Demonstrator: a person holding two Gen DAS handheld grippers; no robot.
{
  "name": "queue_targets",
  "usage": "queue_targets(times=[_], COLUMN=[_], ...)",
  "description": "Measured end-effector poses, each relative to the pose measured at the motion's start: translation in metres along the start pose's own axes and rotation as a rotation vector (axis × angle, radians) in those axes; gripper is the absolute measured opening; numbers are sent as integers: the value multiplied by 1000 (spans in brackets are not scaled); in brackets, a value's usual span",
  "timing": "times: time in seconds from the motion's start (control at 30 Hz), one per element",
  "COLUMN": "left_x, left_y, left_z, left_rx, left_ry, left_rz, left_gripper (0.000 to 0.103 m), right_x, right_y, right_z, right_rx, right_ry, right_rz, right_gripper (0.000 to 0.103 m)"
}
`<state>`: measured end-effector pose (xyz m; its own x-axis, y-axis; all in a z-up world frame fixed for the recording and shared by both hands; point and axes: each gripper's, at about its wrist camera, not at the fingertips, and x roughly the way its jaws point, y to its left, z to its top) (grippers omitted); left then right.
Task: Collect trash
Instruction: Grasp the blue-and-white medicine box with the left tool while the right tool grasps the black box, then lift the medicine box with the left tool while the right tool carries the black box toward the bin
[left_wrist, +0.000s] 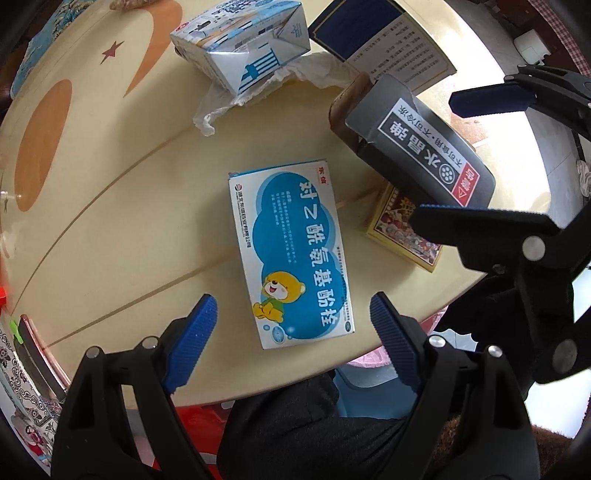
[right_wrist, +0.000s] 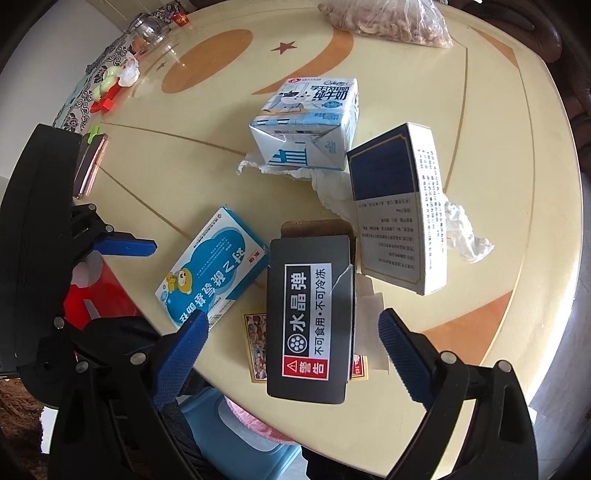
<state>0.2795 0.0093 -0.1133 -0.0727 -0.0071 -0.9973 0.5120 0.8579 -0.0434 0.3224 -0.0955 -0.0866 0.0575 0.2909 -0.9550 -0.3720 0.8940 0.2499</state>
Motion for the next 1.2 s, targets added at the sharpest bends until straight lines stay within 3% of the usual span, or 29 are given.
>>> queue_targets(times=[0.23,0.33,0.53,0.83,0.93,1.03,1.2], left_x=[13,19,28,37,37,34,28], left_y=[7,14,23,18,14,7,9], left_z=[2,1,-2,14,15,19,17], left_rx=[-10,-14,-24,-6,-11,-16,-39], left_ry=[13,15,20,27,22,15,-2], left_rz=[-12,-21,-19,-21,6,10,15], left_gripper=[83,83,83,82,75,62,61], right_x=[18,25,37,31,26,20,8], right_y=[1,2,4,4,0,-4,-4], right_z=[8,11,15,14,11,7,0], right_rx=[-8,-11,-10,-7,-3,10,27], right_ry=[21,33,37,-12,-21,-30,-56], right_rz=[-9,-11,-31,-59,-57,-55,-65], right_gripper=[89,74,56,56,56,56,56])
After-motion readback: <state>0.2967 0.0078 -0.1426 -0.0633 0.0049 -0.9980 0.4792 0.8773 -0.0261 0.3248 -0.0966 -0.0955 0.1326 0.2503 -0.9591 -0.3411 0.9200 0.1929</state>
